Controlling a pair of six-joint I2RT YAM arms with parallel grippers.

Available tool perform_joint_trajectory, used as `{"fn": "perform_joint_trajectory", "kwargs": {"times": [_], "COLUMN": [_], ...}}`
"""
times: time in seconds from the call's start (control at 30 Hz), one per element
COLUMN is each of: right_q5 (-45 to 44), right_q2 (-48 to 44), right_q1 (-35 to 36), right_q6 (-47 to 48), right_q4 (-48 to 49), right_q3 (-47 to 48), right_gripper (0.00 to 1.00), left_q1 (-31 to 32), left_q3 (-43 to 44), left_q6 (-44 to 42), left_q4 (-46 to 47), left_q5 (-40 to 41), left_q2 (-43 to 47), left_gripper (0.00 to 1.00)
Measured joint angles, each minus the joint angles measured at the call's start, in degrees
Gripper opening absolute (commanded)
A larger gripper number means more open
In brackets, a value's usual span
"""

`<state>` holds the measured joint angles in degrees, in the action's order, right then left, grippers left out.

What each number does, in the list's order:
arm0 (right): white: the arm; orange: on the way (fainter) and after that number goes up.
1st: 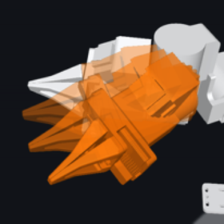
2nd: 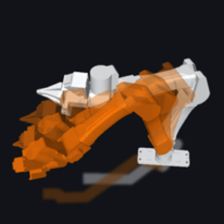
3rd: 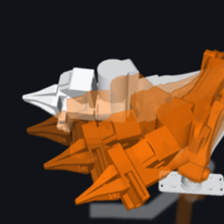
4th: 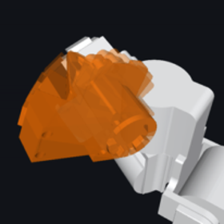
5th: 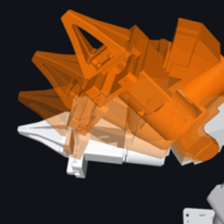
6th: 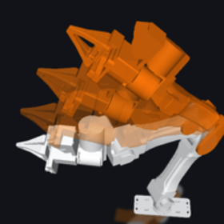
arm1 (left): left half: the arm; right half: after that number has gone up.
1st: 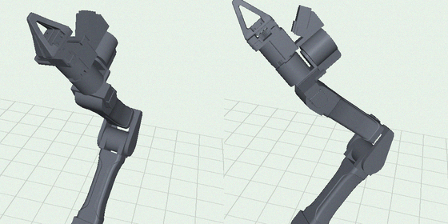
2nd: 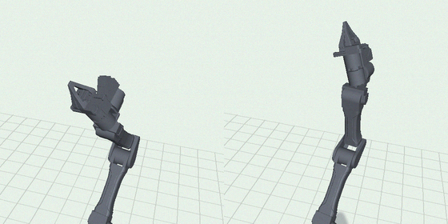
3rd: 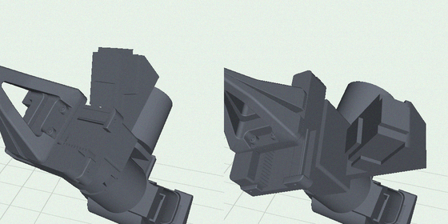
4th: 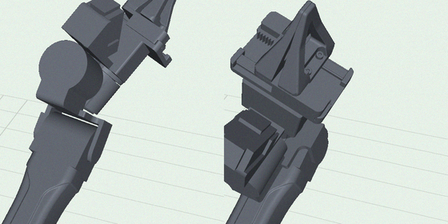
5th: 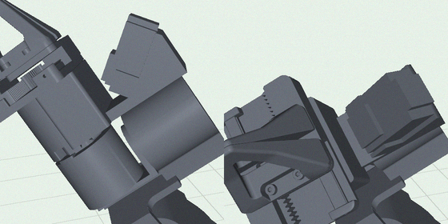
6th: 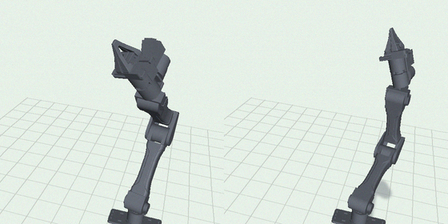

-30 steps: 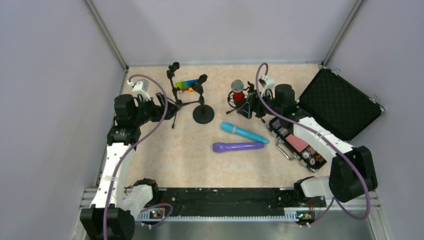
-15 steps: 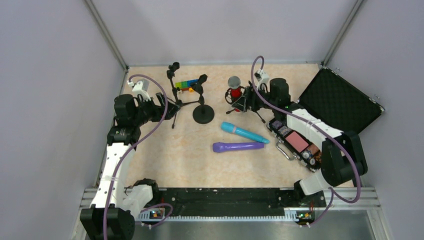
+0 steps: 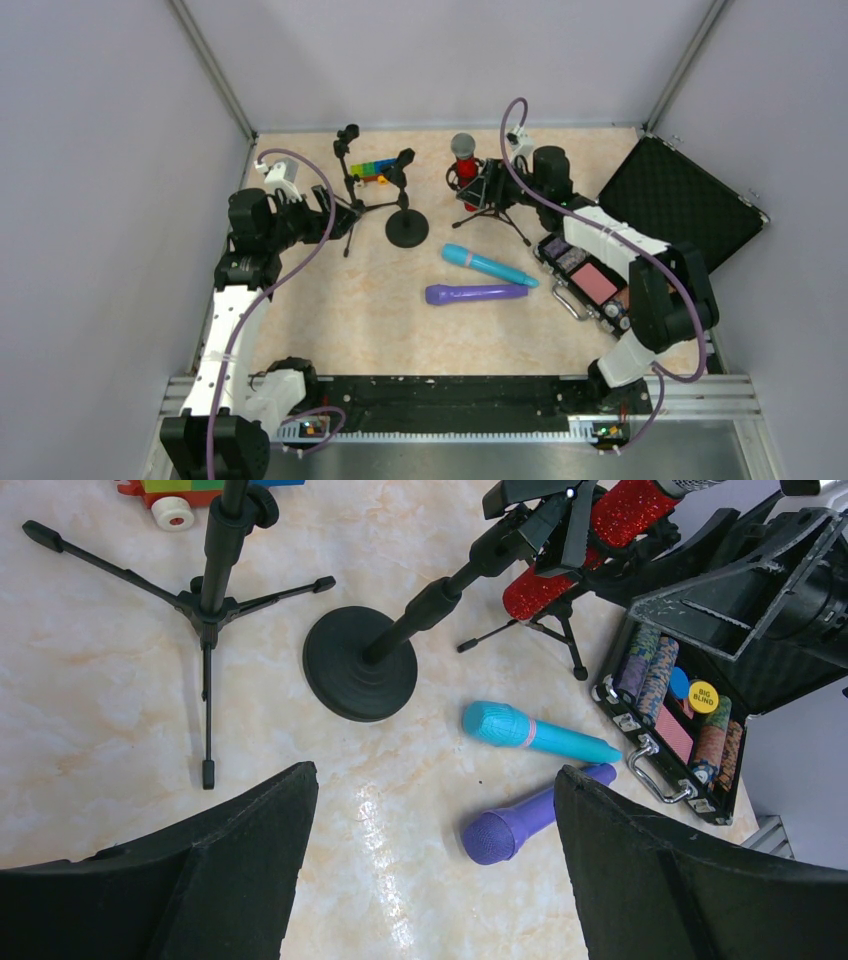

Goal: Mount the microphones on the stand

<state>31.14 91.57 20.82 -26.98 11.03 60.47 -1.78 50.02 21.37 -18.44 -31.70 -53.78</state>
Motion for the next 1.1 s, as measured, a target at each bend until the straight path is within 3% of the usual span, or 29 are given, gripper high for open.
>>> {"fn": "perform_joint_trajectory", "kwargs": {"times": [0.63, 1.1], "right_q5": [-2.2, -2.6], "right_q2": [0.4, -11.1], "right_q1": [0.0, 0.0], "right_q6": [-4.1, 1.6], "right_q4": [3.1, -2.7], "right_q3": [-0.2, -7.8], "right_gripper": [0.81, 0.85], "left_q1": [0.0, 0.0], "left_q3": [0.0, 0.0], "left_q6": [0.0, 0.0], "left_q4": [0.0, 0.0], "left_q5": [0.0, 0.0], "left_q2": [0.0, 0.0], "left_gripper": [0.92, 0.92]}}
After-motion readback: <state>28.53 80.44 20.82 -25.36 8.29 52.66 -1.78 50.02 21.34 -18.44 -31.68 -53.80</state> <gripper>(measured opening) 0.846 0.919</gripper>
